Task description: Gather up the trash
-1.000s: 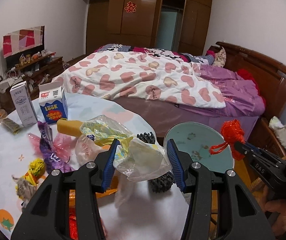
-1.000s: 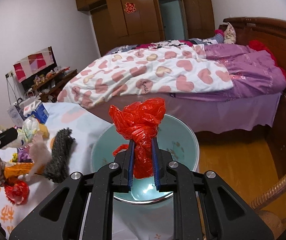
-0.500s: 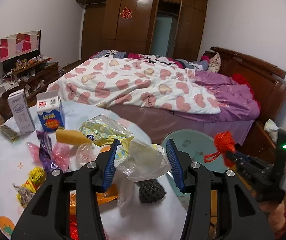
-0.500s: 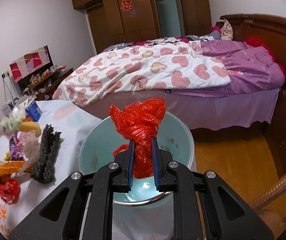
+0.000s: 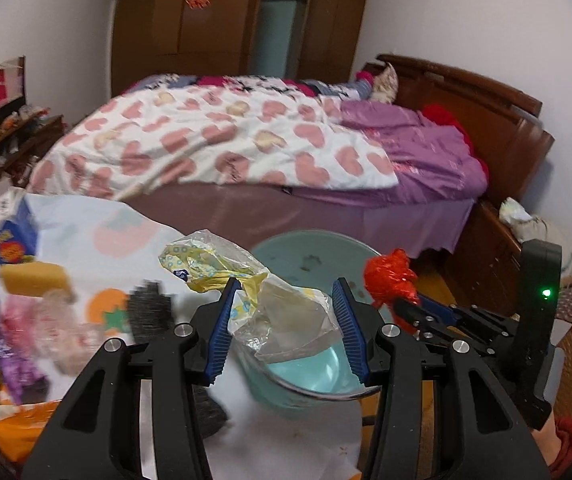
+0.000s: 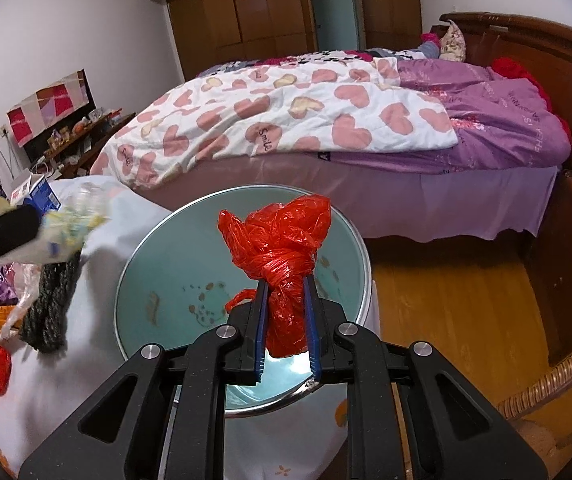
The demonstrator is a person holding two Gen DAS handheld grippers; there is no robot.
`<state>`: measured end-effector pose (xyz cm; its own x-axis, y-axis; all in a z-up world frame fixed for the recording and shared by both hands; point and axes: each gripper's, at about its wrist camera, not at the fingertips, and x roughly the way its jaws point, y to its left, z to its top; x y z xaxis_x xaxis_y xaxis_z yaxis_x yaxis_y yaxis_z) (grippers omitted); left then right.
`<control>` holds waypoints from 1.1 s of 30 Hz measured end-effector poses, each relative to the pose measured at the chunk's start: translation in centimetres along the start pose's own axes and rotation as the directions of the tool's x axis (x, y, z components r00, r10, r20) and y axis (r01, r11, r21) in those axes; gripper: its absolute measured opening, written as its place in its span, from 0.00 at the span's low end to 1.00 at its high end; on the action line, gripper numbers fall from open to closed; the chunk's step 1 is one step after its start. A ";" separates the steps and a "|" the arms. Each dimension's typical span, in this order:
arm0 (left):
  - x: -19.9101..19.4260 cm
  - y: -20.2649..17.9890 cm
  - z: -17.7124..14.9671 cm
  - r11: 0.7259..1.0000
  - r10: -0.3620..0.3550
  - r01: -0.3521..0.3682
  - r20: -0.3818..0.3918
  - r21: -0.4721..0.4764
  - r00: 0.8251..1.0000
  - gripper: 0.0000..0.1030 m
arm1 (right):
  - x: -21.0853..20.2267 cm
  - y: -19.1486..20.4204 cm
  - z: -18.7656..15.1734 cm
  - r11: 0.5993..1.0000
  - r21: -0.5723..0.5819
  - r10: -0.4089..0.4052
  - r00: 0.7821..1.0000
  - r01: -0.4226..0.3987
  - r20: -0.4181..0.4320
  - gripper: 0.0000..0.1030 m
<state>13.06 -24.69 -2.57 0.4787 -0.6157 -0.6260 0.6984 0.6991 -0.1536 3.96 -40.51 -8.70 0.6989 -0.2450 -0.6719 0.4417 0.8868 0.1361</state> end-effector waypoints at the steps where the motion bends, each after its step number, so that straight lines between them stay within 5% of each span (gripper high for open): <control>1: 0.7 -0.1 -0.1 1.000 -0.011 0.011 -0.013 -0.001 1.000 0.46 | 0.2 -0.1 0.0 1.000 0.001 0.002 1.000 -0.002 -0.004 0.21; 6: 3.6 -0.3 -0.8 1.000 -0.018 0.018 -0.077 -0.008 0.997 0.53 | 0.0 -0.7 -0.1 1.000 0.004 -0.001 1.000 0.001 0.003 0.29; 10: 4.3 0.1 -1.2 1.000 0.000 -0.001 -0.089 -0.019 0.996 0.69 | -0.3 -1.2 -0.2 1.000 0.015 -0.001 1.000 0.001 0.014 0.29; 15: 3.5 0.1 -1.4 0.998 0.055 -0.056 -0.081 0.001 0.995 0.70 | -0.9 -1.3 -0.2 0.999 0.040 -0.005 1.000 0.004 0.027 0.29; 19: 2.7 0.4 -1.5 0.997 0.078 -0.079 -0.083 -0.006 0.993 0.71 | -1.7 -0.9 -0.1 0.999 0.032 -0.018 0.999 0.017 0.044 0.39; 33: -0.4 1.0 -3.0 0.992 0.123 -0.123 -0.083 -0.001 0.989 0.71 | -5.0 1.8 0.7 1.000 -0.014 -0.020 0.996 0.021 0.083 0.39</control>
<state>11.93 -22.63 -4.74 0.5150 -0.4927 -0.7015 0.6336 0.7699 -0.0756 1.67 -37.99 -4.60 0.7345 -0.2942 -0.6115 0.4484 0.8868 0.1119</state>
